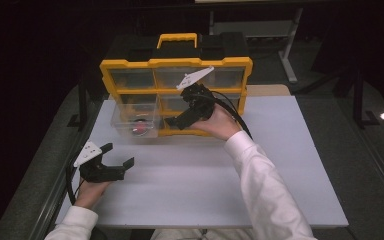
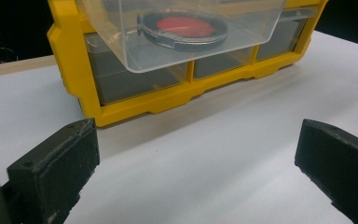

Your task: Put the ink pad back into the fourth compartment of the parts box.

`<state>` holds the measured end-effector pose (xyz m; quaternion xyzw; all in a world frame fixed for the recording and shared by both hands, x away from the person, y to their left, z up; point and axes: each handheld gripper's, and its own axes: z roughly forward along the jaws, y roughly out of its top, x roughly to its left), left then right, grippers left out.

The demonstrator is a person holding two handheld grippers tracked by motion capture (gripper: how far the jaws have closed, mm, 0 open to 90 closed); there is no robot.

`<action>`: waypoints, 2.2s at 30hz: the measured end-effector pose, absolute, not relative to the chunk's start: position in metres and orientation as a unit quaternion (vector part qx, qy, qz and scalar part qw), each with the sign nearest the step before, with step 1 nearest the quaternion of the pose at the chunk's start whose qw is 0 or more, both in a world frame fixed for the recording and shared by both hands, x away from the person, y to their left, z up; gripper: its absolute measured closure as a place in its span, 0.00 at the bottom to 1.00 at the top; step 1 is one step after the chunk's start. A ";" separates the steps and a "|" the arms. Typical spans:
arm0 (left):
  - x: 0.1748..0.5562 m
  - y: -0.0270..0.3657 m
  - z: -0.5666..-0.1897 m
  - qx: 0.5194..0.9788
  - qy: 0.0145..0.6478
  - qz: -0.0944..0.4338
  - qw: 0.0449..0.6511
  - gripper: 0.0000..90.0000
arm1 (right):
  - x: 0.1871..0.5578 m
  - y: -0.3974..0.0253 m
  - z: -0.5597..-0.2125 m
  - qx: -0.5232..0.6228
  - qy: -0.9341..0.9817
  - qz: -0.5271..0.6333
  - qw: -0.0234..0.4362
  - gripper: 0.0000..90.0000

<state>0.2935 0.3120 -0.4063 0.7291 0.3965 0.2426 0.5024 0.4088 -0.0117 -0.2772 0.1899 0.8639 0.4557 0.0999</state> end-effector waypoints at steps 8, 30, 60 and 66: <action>0.294 0.311 -0.406 0.732 0.393 0.241 0.502 0.00 | 0.406 -0.029 -0.288 0.199 0.859 0.461 0.102 0.00; 0.293 0.311 -0.407 0.737 0.395 0.235 0.496 0.00 | 0.390 -0.083 -0.325 0.241 0.830 0.488 0.121 0.00; 0.293 0.310 -0.409 0.741 0.395 0.234 0.490 0.00 | 0.362 -0.148 -0.365 0.295 0.800 0.505 0.135 0.00; 0.293 0.310 -0.410 0.740 0.397 0.235 0.490 0.00 | 0.356 -0.160 -0.374 0.312 0.793 0.506 0.138 0.00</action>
